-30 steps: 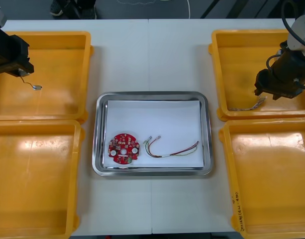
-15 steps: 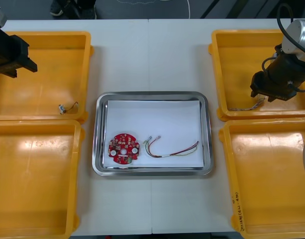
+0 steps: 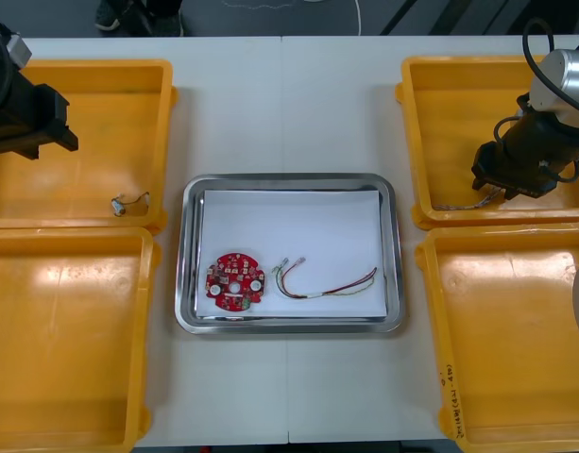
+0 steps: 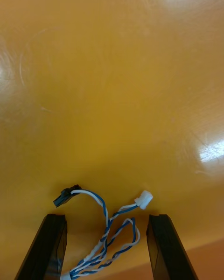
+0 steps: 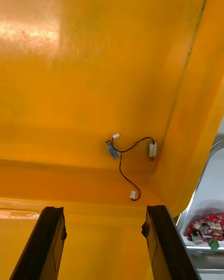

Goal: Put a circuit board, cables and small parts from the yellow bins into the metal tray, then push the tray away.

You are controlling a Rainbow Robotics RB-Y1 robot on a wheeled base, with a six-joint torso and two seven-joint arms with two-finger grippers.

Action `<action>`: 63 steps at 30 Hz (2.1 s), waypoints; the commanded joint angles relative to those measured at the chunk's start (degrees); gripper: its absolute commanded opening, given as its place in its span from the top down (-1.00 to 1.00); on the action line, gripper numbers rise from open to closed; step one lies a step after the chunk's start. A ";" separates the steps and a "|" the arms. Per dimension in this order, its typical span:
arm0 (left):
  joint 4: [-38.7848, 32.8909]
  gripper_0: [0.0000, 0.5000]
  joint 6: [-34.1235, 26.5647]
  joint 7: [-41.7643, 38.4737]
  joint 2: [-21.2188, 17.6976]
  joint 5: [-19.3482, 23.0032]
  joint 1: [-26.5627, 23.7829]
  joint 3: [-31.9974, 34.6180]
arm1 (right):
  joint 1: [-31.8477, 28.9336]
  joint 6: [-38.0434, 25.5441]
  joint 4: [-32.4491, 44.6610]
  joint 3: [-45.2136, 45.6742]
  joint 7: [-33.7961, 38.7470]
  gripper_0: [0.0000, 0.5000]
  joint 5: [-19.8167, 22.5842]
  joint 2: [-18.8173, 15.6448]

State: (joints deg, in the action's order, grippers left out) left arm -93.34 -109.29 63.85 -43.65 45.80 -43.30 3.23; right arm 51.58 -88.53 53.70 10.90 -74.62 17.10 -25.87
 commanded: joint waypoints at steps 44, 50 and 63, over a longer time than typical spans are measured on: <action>22.23 -1.00 15.68 6.64 10.25 -8.18 -2.14 -8.33 | 4.67 0.46 3.52 2.37 -0.08 1.00 0.74 -0.84; 23.29 -1.00 16.30 6.90 10.95 -8.89 -2.14 -8.24 | 5.46 0.55 4.22 2.98 -1.31 1.00 0.48 -1.72; 25.13 0.80 17.18 6.90 11.83 -10.12 -2.14 -8.33 | 5.37 7.49 4.05 3.95 -3.42 1.00 -1.37 -2.60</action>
State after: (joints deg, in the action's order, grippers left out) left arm -68.40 -92.86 65.45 -32.94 36.26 -43.31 -4.50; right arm 54.24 -82.27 55.72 13.41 -75.80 16.62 -26.07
